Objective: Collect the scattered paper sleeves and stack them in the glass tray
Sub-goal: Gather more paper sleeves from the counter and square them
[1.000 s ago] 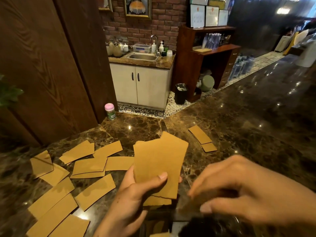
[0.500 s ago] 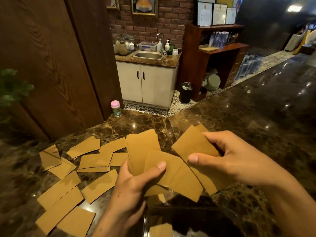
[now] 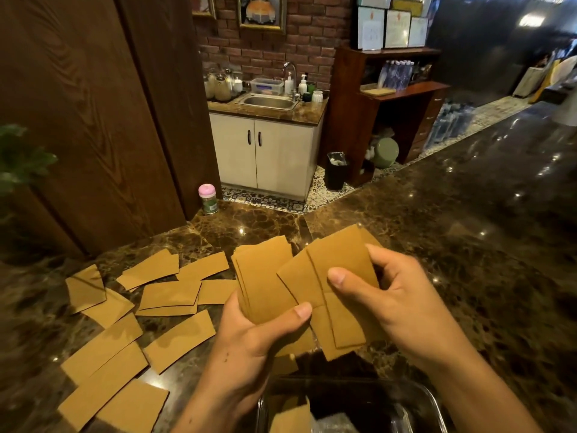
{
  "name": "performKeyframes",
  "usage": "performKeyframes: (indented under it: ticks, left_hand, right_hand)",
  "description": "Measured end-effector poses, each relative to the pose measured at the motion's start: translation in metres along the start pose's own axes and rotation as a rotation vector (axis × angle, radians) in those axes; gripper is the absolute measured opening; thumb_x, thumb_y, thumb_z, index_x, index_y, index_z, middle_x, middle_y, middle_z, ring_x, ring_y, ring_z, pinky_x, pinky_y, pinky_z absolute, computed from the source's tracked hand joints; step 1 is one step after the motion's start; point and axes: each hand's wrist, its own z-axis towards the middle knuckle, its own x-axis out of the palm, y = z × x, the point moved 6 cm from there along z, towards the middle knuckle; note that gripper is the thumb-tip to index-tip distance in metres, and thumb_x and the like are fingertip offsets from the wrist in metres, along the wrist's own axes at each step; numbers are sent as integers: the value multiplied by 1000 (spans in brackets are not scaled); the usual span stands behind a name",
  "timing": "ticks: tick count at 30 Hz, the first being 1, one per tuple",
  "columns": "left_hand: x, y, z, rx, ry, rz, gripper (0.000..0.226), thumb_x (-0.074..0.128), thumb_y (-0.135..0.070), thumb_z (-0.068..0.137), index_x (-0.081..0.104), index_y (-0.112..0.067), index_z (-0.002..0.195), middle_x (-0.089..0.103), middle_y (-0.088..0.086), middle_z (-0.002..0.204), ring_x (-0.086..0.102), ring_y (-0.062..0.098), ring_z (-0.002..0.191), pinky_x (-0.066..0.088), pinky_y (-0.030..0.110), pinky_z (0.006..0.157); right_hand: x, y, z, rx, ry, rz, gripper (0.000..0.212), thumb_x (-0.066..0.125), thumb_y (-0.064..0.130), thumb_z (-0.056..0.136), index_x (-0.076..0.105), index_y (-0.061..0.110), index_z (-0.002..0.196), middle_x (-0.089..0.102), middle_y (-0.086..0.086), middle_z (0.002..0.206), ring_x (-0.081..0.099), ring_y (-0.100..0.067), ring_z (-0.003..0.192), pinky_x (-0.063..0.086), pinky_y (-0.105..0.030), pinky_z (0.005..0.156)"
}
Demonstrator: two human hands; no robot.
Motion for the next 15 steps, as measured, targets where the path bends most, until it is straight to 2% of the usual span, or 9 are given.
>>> performKeyframes:
  ticks: [3, 5, 7, 9, 11, 13, 15]
  left_hand:
    - [2, 0, -1, -24, 28, 41, 73, 91, -5, 49, 59, -12, 114, 77, 17, 100, 74, 38, 94, 58, 57, 84]
    - [4, -1, -2, -45, 46, 22, 60, 90, -9, 62, 60, -12, 113, 78, 15, 96, 76, 33, 89, 62, 48, 77]
    - [9, -4, -5, -101, 70, -80, 36, 71, -19, 79, 63, -11, 113, 78, 19, 97, 76, 32, 83, 64, 44, 72]
    - [12, -6, -6, -111, 71, -122, 30, 62, -21, 82, 64, -12, 111, 79, 18, 95, 77, 31, 80, 64, 43, 67]
    - [9, -7, -5, -81, 11, -90, 30, 66, -18, 77, 62, -16, 106, 80, 11, 84, 77, 27, 72, 64, 41, 61]
    - [6, -8, -4, -56, -25, -64, 37, 72, -13, 74, 60, -17, 108, 80, 9, 85, 78, 27, 77, 64, 43, 65]
    - [5, -8, -4, -40, -41, -37, 43, 75, -11, 70, 61, -15, 110, 79, 10, 89, 77, 30, 83, 64, 46, 72]
  right_hand:
    - [14, -14, -5, 106, 116, 55, 21, 69, 15, 92, 74, 11, 112, 80, -7, 100, 77, -21, 88, 62, -31, 71]
    - [12, -16, -5, 97, 47, 93, 21, 66, 15, 94, 74, 13, 113, 80, -10, 101, 77, -24, 90, 62, -32, 73]
    - [7, -20, -4, 99, -73, 178, 21, 63, 16, 96, 73, 15, 114, 80, -13, 104, 78, -29, 92, 64, -39, 75]
    - [7, -25, -6, 130, -130, 289, 25, 63, 19, 95, 72, 15, 118, 79, -17, 109, 77, -35, 97, 65, -46, 79]
    - [10, -28, -8, 169, -135, 417, 32, 65, 19, 90, 72, 11, 120, 78, -17, 111, 77, -34, 99, 65, -42, 79]
    - [17, -28, -12, 199, -100, 492, 36, 66, 19, 85, 72, 9, 119, 79, -16, 112, 77, -31, 99, 65, -39, 78]
    - [24, -32, -14, 227, -75, 468, 38, 69, 20, 82, 73, 11, 118, 79, -14, 111, 77, -29, 100, 65, -38, 77]
